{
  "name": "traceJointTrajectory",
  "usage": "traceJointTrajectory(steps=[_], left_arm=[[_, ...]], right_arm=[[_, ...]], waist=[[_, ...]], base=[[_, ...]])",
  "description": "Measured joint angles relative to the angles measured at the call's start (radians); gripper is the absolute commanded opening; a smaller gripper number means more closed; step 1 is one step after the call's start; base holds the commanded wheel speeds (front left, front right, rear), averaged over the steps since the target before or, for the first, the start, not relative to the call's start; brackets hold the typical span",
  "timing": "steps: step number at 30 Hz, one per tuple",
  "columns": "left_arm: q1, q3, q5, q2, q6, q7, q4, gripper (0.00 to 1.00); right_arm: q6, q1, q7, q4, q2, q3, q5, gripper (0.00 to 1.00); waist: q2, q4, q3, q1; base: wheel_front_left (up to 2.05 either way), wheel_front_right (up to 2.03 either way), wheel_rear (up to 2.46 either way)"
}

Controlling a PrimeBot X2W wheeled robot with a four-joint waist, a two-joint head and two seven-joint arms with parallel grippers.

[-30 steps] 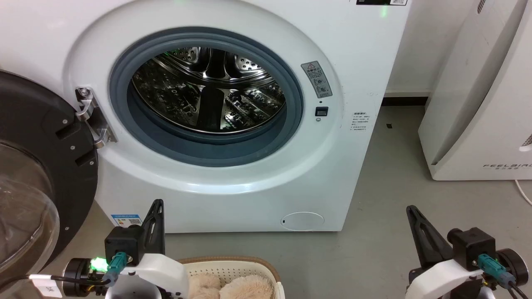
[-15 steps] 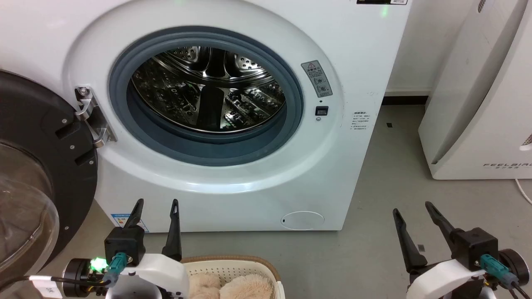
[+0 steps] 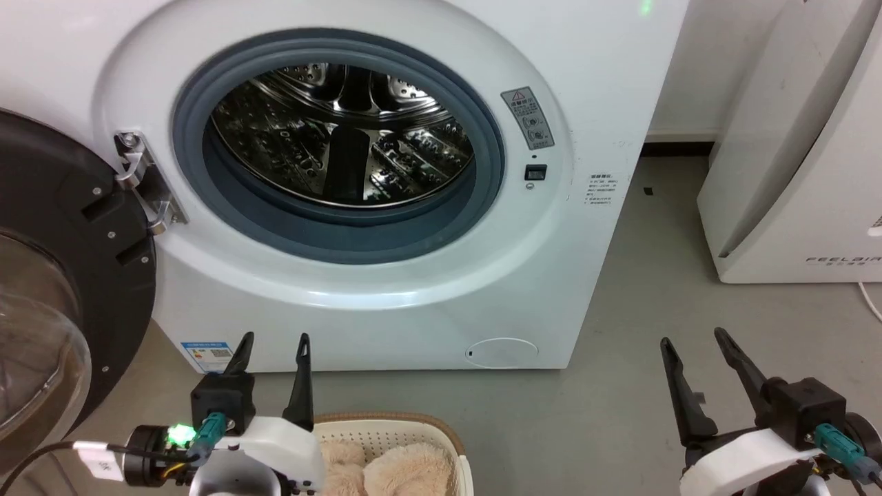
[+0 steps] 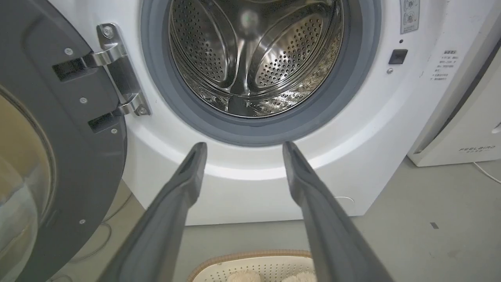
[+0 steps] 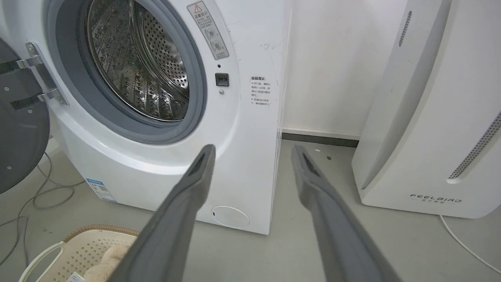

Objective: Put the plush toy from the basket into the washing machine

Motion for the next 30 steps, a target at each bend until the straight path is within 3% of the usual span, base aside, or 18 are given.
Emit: traceJointTrajectory(steps=[20,30], left_arm=[[-0.165,-0.036,-0.037,0.012,-0.034,-0.017,0.320,1.00],[-0.235,-0.066,-0.044,0.028,-0.037,0.037,0.428,1.00]], right_arm=[[0.000,-0.062,-0.041,-0.027,0.000,-0.010,0.061,1.00],[0.000,-0.109,-0.064,-0.048,0.000,-0.019,0.080,1.00]], waist=[[0.0000,-0.028,0.147,0.0000],[0.0000,-0.035,0.257,0.0001]], base=[[0.00,0.00,0.00],[0.00,0.00,0.00]])
